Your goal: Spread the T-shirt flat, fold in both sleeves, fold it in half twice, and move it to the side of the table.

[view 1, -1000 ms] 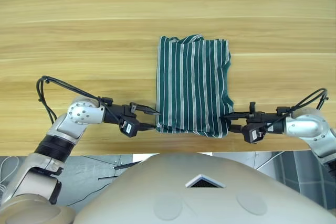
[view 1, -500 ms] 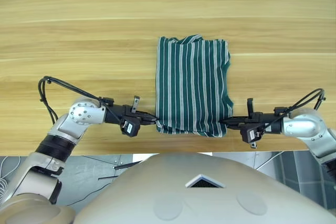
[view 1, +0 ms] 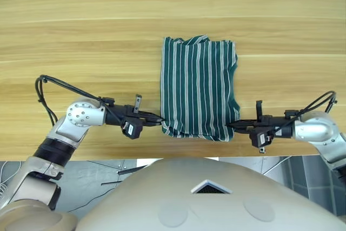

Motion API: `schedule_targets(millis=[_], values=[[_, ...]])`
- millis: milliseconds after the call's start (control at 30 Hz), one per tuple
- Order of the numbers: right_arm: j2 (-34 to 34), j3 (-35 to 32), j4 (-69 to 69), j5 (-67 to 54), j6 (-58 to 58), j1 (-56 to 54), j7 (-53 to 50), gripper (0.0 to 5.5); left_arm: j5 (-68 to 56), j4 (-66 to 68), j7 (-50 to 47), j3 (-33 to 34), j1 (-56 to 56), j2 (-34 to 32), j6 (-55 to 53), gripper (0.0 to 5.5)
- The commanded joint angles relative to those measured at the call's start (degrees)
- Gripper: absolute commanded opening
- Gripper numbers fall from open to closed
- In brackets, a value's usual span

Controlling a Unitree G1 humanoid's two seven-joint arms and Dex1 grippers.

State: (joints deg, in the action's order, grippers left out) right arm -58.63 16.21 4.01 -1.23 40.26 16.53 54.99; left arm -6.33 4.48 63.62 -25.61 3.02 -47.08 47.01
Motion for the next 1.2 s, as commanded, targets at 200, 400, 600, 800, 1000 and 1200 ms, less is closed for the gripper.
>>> schedule_targets(millis=[200, 400, 600, 800, 1000, 1200], values=[[-3.26, -4.47, 2.34, -9.5, 3.65, 3.18, 3.24, 0.0, -6.49, -3.5, 1.7, 3.88, 2.94, -4.88, 0.95, 0.02], [-3.04, -6.2, 4.19, -12.58, 3.9, 3.47, 4.16, 0.0, -9.24, -4.33, 1.84, 4.96, 4.02, -4.29, 1.22, 0.02], [1.89, -8.33, 3.21, -13.62, -0.63, -3.33, 1.26, 0.0, -11.79, -1.5, -1.5, 8.66, -1.6, 1.02, -1.52, 0.02], [8.66, -9.01, -1.27, -10.17, -5.92, -11.5, -3.17, 0.0, -12.92, 3.34, -5.18, 12.44, -8.19, 8.18, -3.62, 0.02], [14.94, -9.28, -6.73, -6.99, -8.91, -17.66, -7.3, 0.0, -10.56, 13.11, -7.4, 14.34, -15.53, 14.53, -5.23, 0.02], [20.6, -8.28, -14.45, 0.4, -11.36, -23.63, -13.22, 0.0, -5.0, 33.31, -10.24, 15.47, -26.81, 20.95, -4.74, 0.02]])
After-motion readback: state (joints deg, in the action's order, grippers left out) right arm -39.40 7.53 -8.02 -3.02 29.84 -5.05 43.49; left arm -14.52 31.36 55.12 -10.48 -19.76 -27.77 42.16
